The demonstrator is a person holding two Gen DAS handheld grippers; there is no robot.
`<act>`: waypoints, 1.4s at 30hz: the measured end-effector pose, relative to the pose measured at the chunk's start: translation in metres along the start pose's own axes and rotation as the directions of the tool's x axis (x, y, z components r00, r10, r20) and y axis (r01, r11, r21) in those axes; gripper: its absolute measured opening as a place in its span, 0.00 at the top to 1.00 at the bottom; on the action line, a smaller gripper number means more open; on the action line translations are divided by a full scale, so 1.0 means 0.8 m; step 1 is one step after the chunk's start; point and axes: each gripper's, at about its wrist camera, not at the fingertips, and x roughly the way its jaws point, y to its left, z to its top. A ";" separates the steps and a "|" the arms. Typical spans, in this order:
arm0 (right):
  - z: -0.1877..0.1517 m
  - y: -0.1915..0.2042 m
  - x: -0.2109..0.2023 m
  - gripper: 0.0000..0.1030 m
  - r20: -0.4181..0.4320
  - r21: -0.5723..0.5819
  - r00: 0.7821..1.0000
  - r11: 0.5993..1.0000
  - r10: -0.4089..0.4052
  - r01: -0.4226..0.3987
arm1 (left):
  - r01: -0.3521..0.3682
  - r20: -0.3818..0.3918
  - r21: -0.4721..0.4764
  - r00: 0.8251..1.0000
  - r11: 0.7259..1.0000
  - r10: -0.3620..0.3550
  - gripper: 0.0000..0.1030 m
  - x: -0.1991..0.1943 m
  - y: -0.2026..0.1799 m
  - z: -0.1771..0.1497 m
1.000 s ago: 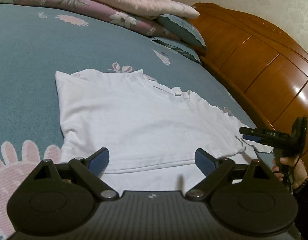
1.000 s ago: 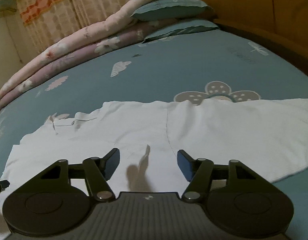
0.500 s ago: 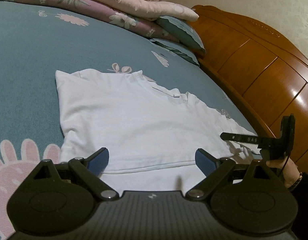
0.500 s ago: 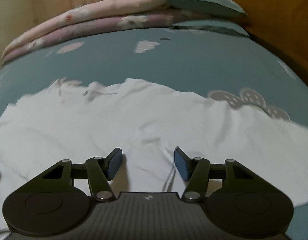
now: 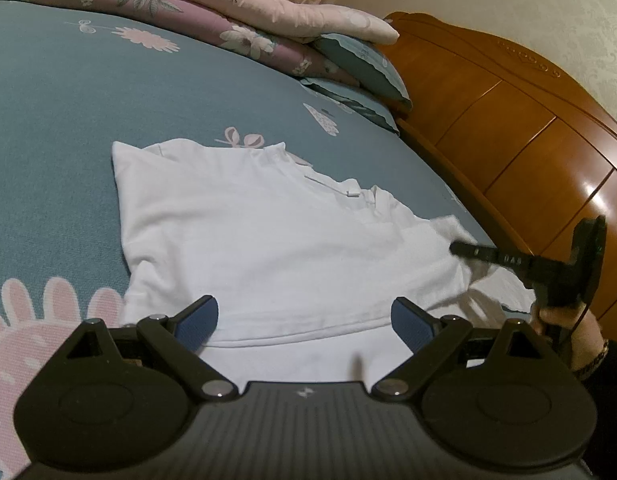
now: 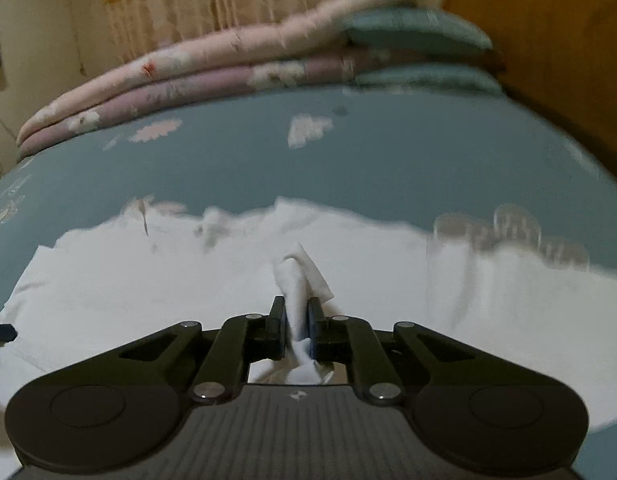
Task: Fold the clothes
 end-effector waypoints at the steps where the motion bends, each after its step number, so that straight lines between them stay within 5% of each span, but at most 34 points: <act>1: 0.004 0.006 -0.001 0.86 0.010 -0.038 1.000 0.999 -0.024 0.024 | 0.000 0.000 -0.001 1.000 1.000 0.000 0.09 0.000 0.000 0.000; 3: 0.007 0.018 0.002 0.65 0.007 -0.108 0.995 0.989 -0.097 0.097 | -0.001 0.000 -0.002 1.000 1.000 0.001 0.09 -0.001 0.000 0.001; 9: -0.006 -0.005 0.004 0.54 -0.049 -0.007 0.977 0.978 -0.208 0.207 | -0.006 0.002 -0.013 1.000 1.000 0.006 0.09 -0.004 0.003 0.002; 12: -0.006 -0.028 -0.012 0.54 -0.020 0.118 0.976 0.969 -0.217 0.218 | -0.006 0.005 -0.022 1.000 1.000 0.006 0.09 -0.005 0.005 0.003; 17: -0.009 -0.035 -0.020 0.54 -0.042 0.206 0.993 0.972 -0.106 0.113 | -0.018 0.016 -0.017 1.000 1.000 0.019 0.09 -0.007 0.003 0.003; 23: -0.051 -0.051 -0.022 0.54 -0.121 0.414 0.992 0.907 -0.033 0.081 | -0.011 0.033 -0.032 0.999 0.999 0.012 0.09 -0.011 0.005 0.005; 25: -0.054 -0.049 -0.023 0.59 -0.096 0.413 0.995 0.910 0.012 0.029 | -0.010 0.036 -0.033 0.999 0.999 0.011 0.09 -0.012 0.005 0.005; 26: -0.053 -0.046 -0.022 0.74 -0.086 0.401 0.996 0.916 0.040 -0.002 | -0.009 0.037 -0.033 0.999 0.999 0.010 0.09 -0.011 0.004 0.005; 27: -0.051 -0.041 -0.021 0.77 -0.077 0.378 0.995 0.926 0.057 -0.023 | -0.008 0.037 -0.032 0.999 0.999 0.009 0.09 -0.011 0.004 0.005; 30: -0.041 -0.033 -0.020 0.87 -0.065 0.303 0.998 0.953 0.022 -0.002 | -0.006 0.039 -0.034 0.999 0.999 0.007 0.09 -0.012 0.004 0.005; 36: -0.038 -0.042 -0.020 0.76 -0.148 0.289 0.988 0.954 -0.035 0.077 | -0.009 0.020 -0.050 1.000 0.999 0.010 0.09 -0.008 0.008 0.006; 39: -0.030 -0.035 -0.032 0.73 -0.110 0.276 0.988 0.951 -0.112 0.139 | -0.008 0.030 -0.049 1.000 0.999 0.009 0.09 -0.011 0.007 0.006; 42: -0.010 -0.011 -0.039 0.67 -0.046 0.210 0.994 0.972 -0.102 0.109 | 0.001 0.040 -0.049 0.999 0.999 0.001 0.09 -0.014 0.007 0.007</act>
